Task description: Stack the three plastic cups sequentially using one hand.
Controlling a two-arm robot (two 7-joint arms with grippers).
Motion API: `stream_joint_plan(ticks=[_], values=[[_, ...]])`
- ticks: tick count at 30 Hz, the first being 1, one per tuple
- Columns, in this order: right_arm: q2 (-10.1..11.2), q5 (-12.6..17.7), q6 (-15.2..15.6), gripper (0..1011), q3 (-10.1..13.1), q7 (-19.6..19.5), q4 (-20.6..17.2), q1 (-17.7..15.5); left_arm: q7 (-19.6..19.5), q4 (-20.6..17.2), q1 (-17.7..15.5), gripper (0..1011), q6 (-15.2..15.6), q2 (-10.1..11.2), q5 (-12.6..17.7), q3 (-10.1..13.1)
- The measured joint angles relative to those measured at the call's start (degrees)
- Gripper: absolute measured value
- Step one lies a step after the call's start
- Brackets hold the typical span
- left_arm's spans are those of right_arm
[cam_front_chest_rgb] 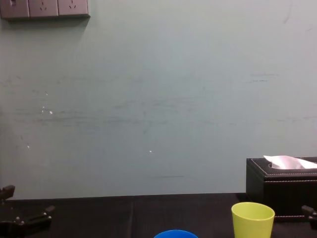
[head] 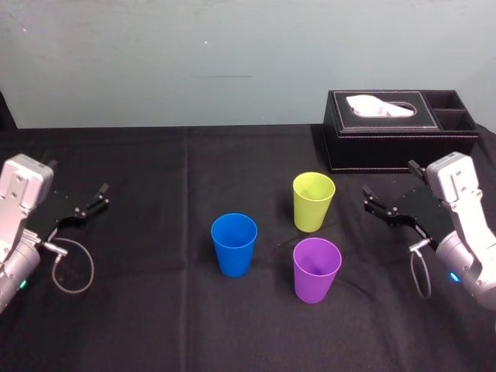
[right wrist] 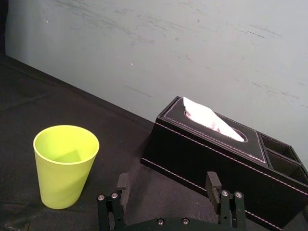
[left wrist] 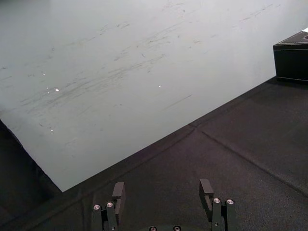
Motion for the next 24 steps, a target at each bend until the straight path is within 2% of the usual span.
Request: stream_joint_plan(ticks=[16, 24], values=[[-0.06, -0.02, 0.00, 1004, 0.08, 0.04, 0.00, -0.02, 0.00, 0.00, 0.00, 1010, 0.00, 0.00, 0.00, 0.00], [0.01, -0.04, -0.19, 1004, 1.70, 1.40, -1.55, -1.37, 0.00, 0.00, 0.00, 1010, 0.00, 0.00, 0.00, 0.00]])
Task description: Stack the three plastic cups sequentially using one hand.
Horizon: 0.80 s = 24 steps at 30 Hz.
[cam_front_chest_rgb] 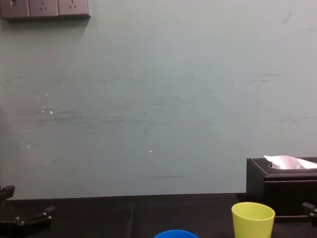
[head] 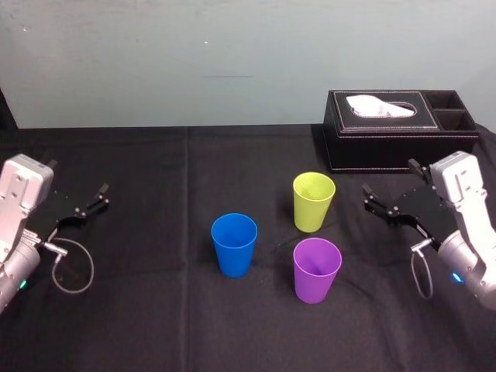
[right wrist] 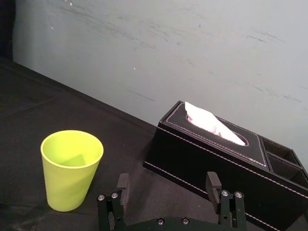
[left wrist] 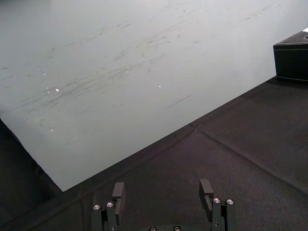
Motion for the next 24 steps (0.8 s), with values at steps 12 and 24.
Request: stream_joint_plan(ticks=[12, 24], values=[[3.41, 0.51, -1.25, 1004, 3.53, 2.19, -5.75, -5.48, 0.00, 0.00, 0.00, 1010, 0.00, 0.00, 0.00, 0.00], [7.83, 2.24, -4.95, 1004, 8.83, 3.15, -13.56, -15.52, 0.00, 0.00, 0.00, 1010, 0.00, 0.00, 0.00, 0.00]])
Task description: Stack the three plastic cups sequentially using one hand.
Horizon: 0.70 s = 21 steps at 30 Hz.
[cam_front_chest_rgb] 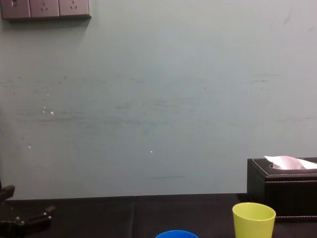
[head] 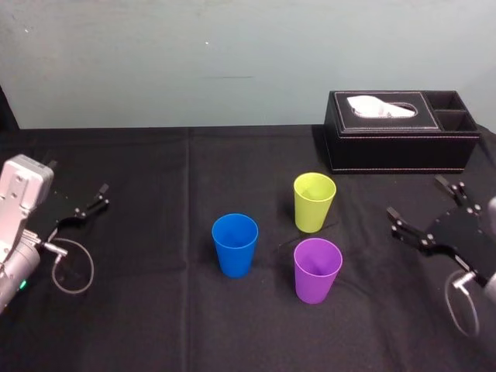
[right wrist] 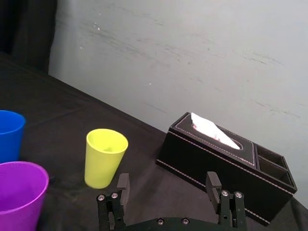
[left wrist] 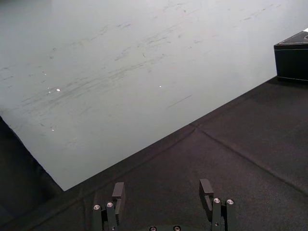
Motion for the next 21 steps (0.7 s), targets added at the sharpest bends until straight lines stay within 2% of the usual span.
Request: stream_joint_plan(ticks=[8, 13, 16, 21], values=[[2.81, -0.12, -3.75, 1004, 3.92, 0.38, -3.39, -7.51, 0.00, 0.00, 0.00, 1010, 0.00, 0.00, 0.00, 0.00], [3.92, 0.38, -5.08, 1004, 5.61, 1.41, -4.38, -10.64, 0.00, 0.00, 0.00, 1010, 0.00, 0.00, 0.00, 0.00], [4.83, 2.07, -5.76, 1004, 6.49, 3.80, -4.63, -12.40, 0.00, 0.00, 0.00, 1010, 0.00, 0.00, 0.00, 0.00], [5.95, 4.85, -6.10, 1004, 6.86, 7.89, -4.64, -13.47, 0.00, 0.00, 0.00, 1010, 0.00, 0.00, 0.00, 0.00]])
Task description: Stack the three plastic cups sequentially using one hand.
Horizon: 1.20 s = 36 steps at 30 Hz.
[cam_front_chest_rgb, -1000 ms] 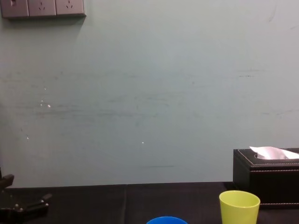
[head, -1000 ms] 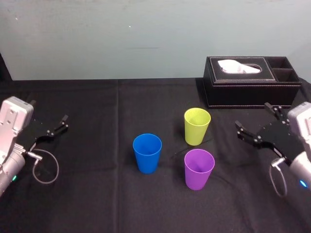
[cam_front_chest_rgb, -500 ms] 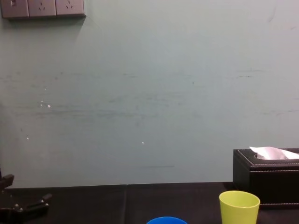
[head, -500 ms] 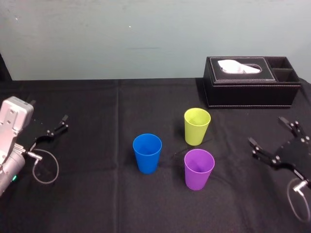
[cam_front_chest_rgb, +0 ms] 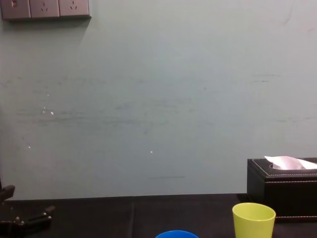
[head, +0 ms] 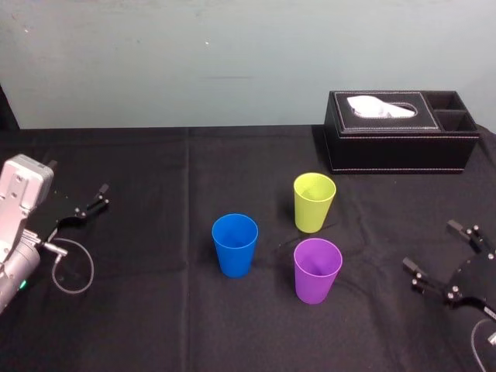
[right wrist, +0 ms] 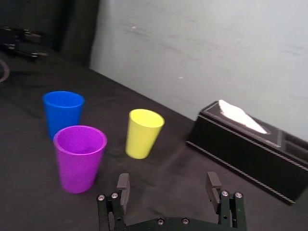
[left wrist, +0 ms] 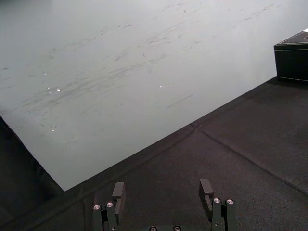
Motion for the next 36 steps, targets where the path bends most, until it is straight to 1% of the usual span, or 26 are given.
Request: stream_joint_plan(ticks=[2, 5, 9, 11, 12, 15, 18, 25, 28, 34, 36], values=[[0.24, 0.74, -0.11, 1004, -0.01, 1.70, 0.09, -0.21, 0.00, 0.00, 0.00, 1010, 0.00, 0.00, 0.00, 0.00], [0.24, 1.02, -0.13, 1004, -0.19, 2.93, 0.16, -0.26, 0.00, 0.00, 0.00, 1010, 0.00, 0.00, 0.00, 0.00], [-0.16, 1.23, -0.11, 1004, -0.76, 4.62, 0.25, -0.10, 0.00, 0.00, 0.00, 1010, 0.00, 0.00, 0.00, 0.00], [-0.73, 1.30, 0.12, 1004, -1.29, 5.78, 0.28, 0.28, 0.00, 0.00, 0.00, 1010, 0.00, 0.00, 0.00, 0.00], [-0.73, 1.30, 0.12, 1004, -1.29, 5.78, 0.28, 0.28, 0.00, 0.00, 0.00, 1010, 0.00, 0.00, 0.00, 0.00], [-1.46, 1.16, 0.54, 1004, -2.06, 6.79, 0.28, 0.72, 0.00, 0.00, 0.00, 1010, 0.00, 0.00, 0.00, 0.00], [-2.52, 0.38, 1.08, 1004, -3.09, 7.72, 0.42, 1.38, 0.00, 0.00, 0.00, 1010, 0.00, 0.00, 0.00, 0.00], [-4.12, -0.45, 2.10, 1004, -4.20, 9.19, 0.94, 2.53, 0.00, 0.00, 0.00, 1010, 0.00, 0.00, 0.00, 0.00], [-5.14, -0.57, 2.88, 1004, -4.73, 10.22, 1.54, 3.36, 0.00, 0.00, 0.00, 1010, 0.00, 0.00, 0.00, 0.00], [-6.48, -0.58, 3.80, 1004, -5.25, 11.65, 2.49, 4.38, 0.00, 0.00, 0.00, 1010, 0.00, 0.00, 0.00, 0.00], [-7.27, -0.78, 4.19, 1004, -5.58, 12.31, 3.03, 4.95, 0.00, 0.00, 0.00, 1010, 0.00, 0.00, 0.00, 0.00]])
